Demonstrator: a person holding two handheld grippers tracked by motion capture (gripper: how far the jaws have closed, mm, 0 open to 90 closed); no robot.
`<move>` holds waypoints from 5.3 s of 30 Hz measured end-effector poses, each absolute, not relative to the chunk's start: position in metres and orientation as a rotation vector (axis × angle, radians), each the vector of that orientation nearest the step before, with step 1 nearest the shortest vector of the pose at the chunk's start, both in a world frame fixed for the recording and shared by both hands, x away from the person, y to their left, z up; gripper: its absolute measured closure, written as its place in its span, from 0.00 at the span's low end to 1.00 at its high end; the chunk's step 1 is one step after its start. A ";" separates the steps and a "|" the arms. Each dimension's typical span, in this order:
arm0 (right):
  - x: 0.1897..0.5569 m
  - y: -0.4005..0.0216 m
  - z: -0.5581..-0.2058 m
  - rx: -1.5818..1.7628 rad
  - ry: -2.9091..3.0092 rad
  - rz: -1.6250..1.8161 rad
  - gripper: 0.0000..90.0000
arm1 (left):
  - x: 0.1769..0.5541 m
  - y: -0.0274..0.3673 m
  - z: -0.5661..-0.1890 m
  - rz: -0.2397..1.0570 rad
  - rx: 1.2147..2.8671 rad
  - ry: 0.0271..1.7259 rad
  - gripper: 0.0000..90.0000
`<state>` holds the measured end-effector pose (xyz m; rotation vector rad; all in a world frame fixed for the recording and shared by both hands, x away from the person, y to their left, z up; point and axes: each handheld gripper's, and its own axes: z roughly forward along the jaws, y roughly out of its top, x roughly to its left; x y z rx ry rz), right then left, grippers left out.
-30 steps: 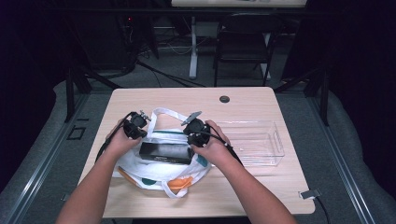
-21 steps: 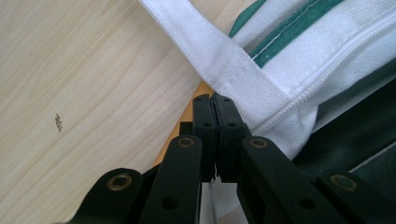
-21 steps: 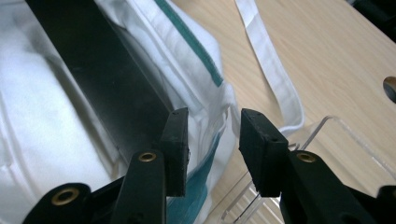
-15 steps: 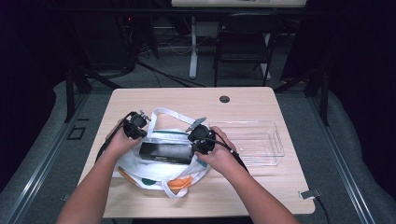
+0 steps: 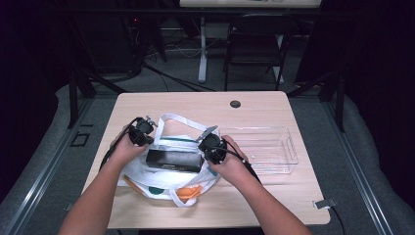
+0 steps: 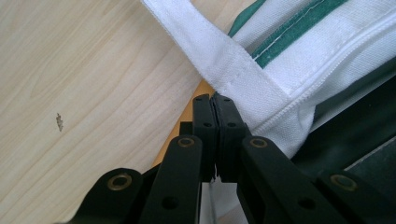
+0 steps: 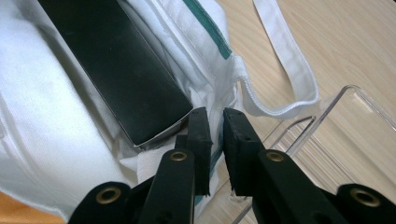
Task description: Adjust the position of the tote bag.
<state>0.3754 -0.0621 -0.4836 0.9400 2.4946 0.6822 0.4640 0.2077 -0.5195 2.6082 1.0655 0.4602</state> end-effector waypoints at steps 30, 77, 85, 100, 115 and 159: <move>0.383 -0.064 -0.500 0.987 2.514 0.638 0.97 | 0.463 0.208 -0.518 0.450 2.603 1.084 0.99; 0.409 -0.053 -0.504 0.971 2.484 0.603 0.98 | 0.456 0.226 -0.519 0.402 2.567 1.155 0.98; 0.409 -0.053 -0.506 0.962 2.487 0.599 0.98 | 0.457 0.225 -0.521 0.401 2.567 1.164 0.98; 0.406 -0.052 -0.513 0.963 2.473 0.603 0.98 | 0.457 0.224 -0.522 0.411 2.572 1.162 0.97; 0.406 -0.052 -0.516 0.961 2.486 0.575 0.98 | 0.457 0.222 -0.523 0.416 2.574 1.161 0.96; 0.382 -0.057 -0.480 0.926 2.448 0.818 0.76 | 0.437 0.237 -0.489 0.501 2.448 1.110 0.54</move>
